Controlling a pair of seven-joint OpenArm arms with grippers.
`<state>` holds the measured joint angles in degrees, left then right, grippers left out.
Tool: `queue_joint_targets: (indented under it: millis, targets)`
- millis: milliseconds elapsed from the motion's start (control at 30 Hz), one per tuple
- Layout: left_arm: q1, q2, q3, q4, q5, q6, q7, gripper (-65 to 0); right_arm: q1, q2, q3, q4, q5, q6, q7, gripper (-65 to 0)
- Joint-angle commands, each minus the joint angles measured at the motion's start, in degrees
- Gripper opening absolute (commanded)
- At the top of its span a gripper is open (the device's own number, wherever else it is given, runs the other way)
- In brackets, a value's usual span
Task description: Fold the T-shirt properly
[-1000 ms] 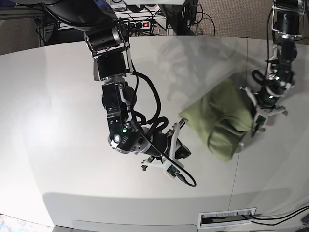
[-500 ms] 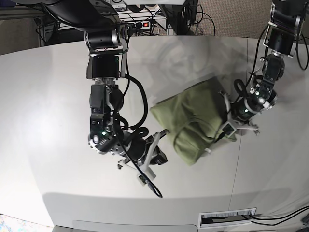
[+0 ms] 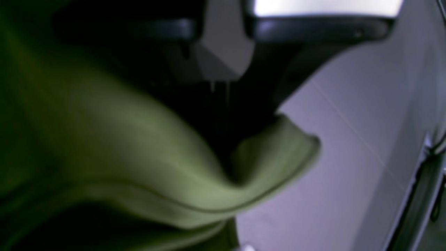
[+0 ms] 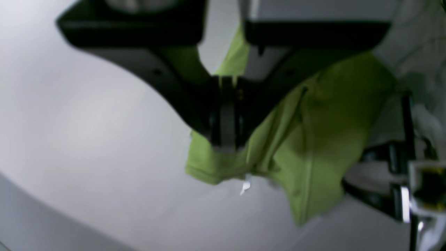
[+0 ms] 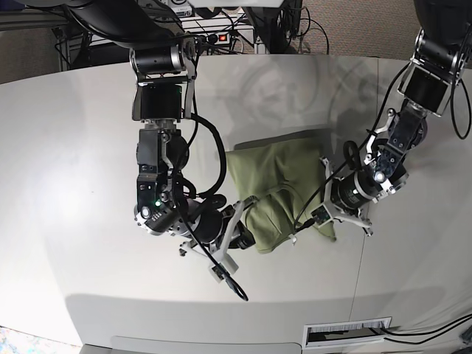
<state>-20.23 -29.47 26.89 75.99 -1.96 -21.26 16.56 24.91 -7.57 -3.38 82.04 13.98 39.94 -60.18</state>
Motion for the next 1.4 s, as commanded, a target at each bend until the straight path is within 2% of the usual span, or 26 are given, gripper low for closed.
queue_joint_targets:
  millis: [0, 167, 300, 400, 500, 600, 867, 967, 1100, 1367]
  targets:
    - [-1.7, -0.2, -0.4, 0.7, -0.1, 0.4, -1.3, -65.0, 1.8, -0.2, 0.1, 1.6, 1.2, 0.1, 0.7, -65.0]
    - [-1.8, -0.9, -0.4, 0.7, 5.1, 0.7, -1.1, -65.0, 1.8, 0.5, 0.1, 3.4, 1.2, 0.1, 0.4, -65.0]
    - [-1.9, -3.6, -0.4, -0.8, 8.6, 4.5, -1.0, -65.0, 1.8, 2.9, 0.1, 3.5, 1.2, 0.1, -0.4, -65.0]
    - [-1.8, -6.6, -0.4, -1.6, 8.5, 6.7, 0.3, -65.0, 1.7, 5.4, 0.1, 3.5, 1.3, 0.1, -0.8, -65.0]
    - [-1.8, -9.7, -0.4, -1.6, 5.3, 9.5, 4.9, -65.0, 1.8, 7.7, 0.1, 3.5, 3.1, 0.1, -2.4, -65.0]
    - [-1.8, -12.6, -0.4, -1.4, -3.0, 12.4, 10.8, -65.0, 1.8, 9.7, 0.1, 3.5, 5.6, 0.1, -4.8, -65.0]
    - [0.8, -18.2, -1.6, 3.7, -20.3, 12.3, 19.9, -65.0, 0.2, 14.7, 0.1, 5.2, 6.0, 0.1, -8.4, -65.0]
    - [5.5, -19.5, -5.4, 8.0, -23.9, 11.8, 20.4, -65.0, -2.9, 17.1, 0.1, 8.5, 7.7, 0.1, -8.5, -65.0]
    - [14.7, -19.6, -14.7, 14.5, -29.2, 9.4, 21.6, -65.0, -7.9, 19.8, 1.6, 12.9, 11.2, 0.1, -8.4, -65.0]
    - [36.0, -18.7, -36.3, 24.1, -36.4, 5.2, 22.2, -65.0, -18.5, 20.0, 13.4, 18.2, 20.7, 0.1, -8.8, -65.0]
